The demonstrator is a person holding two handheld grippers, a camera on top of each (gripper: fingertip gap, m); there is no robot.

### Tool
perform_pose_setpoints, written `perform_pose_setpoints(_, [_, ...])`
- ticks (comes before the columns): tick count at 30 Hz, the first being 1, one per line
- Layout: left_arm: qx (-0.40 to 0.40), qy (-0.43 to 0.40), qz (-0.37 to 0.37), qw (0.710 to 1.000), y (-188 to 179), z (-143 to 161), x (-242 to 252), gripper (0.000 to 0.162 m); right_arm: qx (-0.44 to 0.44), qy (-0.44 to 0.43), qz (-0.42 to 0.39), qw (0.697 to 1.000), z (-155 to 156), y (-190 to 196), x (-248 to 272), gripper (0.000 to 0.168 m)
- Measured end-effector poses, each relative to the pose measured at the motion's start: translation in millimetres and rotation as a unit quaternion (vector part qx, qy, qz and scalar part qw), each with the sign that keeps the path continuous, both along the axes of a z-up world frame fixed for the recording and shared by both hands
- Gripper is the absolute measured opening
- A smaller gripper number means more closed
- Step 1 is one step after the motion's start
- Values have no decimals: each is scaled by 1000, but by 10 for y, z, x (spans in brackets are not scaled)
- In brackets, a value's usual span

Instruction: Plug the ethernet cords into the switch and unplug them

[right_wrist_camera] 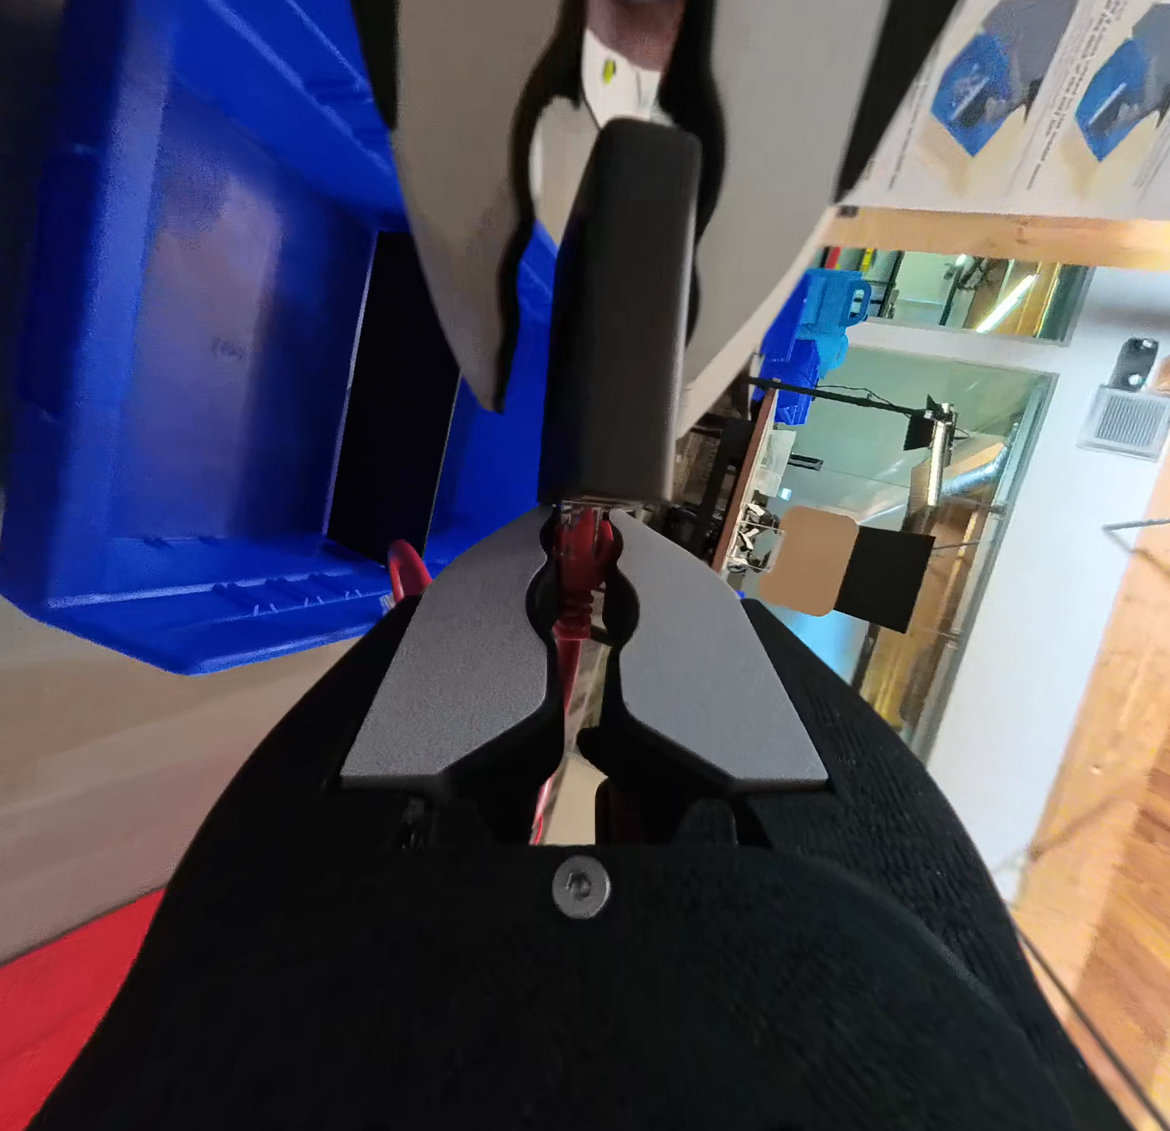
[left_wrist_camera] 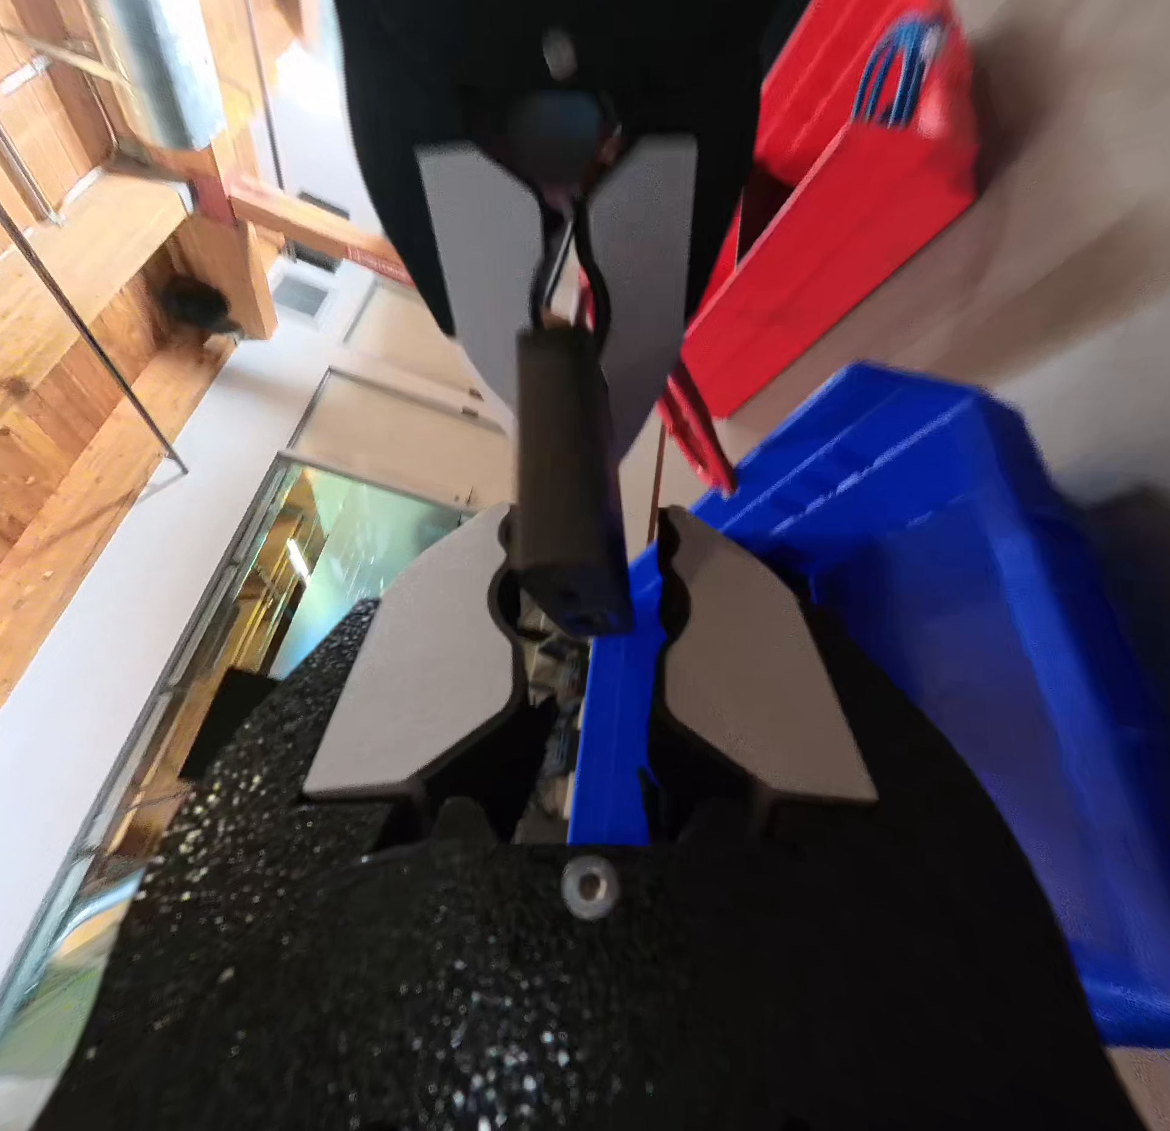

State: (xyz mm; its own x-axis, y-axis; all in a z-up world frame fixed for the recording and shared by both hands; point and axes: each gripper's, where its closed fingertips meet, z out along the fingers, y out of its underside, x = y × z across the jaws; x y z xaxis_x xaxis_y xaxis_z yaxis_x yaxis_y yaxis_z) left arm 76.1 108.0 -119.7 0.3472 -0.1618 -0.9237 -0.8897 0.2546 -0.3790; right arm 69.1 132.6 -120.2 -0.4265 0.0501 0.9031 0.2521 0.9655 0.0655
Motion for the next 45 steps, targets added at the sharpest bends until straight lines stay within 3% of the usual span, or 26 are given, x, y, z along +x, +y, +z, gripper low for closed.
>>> perform_pose_setpoints(1, [-1, 9, 11, 1000, 37, -30, -46, 40, -10, 3, -2, 1000, 15, 5, 2, 9])
perform_pose_setpoints(5, [34, -35, -57, 997, -49, 90, 121, 26, -16, -3, -5, 1000, -24, -11, 7, 9])
perform_pose_setpoints(10, [5, -32, -13, 999, -10, 64, 53, 22, -17, 29, -60, 998, -18, 70, -56, 9])
perform_pose_setpoints(14, [5, -6, 19, 1000, 0, 6, 94, 21, -26, 22, -129, 991, -124, 173, -96, 20])
perform_pose_setpoints(19, [-21, -22, 37, 999, 22, -19, 49, 21, 20, 32, -141, 989, -131, 201, -135, 12])
perform_pose_setpoints(24, [-42, 10, 29, 999, -9, -106, 59, 21, 153, 4, -59, 986, -181, 161, -139, 12])
perform_pose_setpoints(29, [-26, 13, 13, 1000, -33, -65, 108, 22, 185, -33, -19, 982, -133, 136, -59, 12])
perform_pose_setpoints(32, [-21, -14, 70, 997, -96, 65, -289, 22, 353, -106, -116, 922, -43, 1071, 326, 10])
perform_pose_setpoints(34, [-8, -71, 61, 996, -135, 260, -368, 22, 276, -135, -160, 938, -181, 1293, 585, 10])
perform_pose_setpoints(36, [21, -68, 66, 995, -131, 384, -364, 21, 176, -97, -212, 956, -67, 1344, 702, 11])
perform_pose_setpoints(41, [6, -82, 76, 994, -34, 323, -467, 21, -92, -11, -304, 948, 250, 1581, 1373, 12])
perform_pose_setpoints(45, [0, -103, 66, 992, 34, 303, -452, 22, -71, 15, -356, 932, 237, 1890, 1947, 12])
